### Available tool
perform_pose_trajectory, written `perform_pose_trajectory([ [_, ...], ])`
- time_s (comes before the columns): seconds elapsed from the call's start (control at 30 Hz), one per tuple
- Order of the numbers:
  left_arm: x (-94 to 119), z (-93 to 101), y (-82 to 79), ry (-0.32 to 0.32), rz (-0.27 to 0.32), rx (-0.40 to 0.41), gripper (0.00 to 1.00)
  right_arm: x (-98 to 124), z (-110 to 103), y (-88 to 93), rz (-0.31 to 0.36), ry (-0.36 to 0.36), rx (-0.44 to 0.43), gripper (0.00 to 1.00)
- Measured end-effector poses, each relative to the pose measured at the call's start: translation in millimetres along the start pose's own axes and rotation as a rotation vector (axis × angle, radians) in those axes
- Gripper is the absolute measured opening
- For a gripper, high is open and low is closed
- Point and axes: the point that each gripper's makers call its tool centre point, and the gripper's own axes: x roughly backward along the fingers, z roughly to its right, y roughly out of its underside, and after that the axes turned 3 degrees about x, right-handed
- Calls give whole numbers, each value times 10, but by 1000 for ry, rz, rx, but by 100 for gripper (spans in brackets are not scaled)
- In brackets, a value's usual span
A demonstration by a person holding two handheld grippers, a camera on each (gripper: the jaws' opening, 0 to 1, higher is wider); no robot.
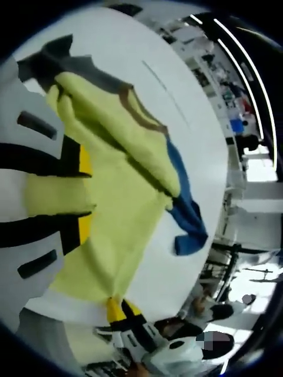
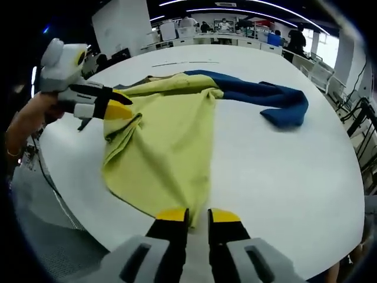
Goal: Fold the garment on the visible template until the final outline fits inside the template.
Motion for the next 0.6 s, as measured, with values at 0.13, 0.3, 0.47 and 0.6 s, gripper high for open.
perform_pose_trajectory([
  [0.13, 156, -71, -46, -18, 31, 24, 27, -1, 7, 0, 0, 1, -3, 9],
  [0.3, 316, -274, 27, -109, 46, 131, 36, -3, 8, -2, -1, 1, -1, 9],
  [0.47, 375, -291, 175, -117, 33, 264, 38, -6, 12, -5, -6, -1, 0, 8],
  [0.6, 395, -312, 297, -124, 33, 365, 36, -8, 12, -5, -8, 2, 5, 8],
])
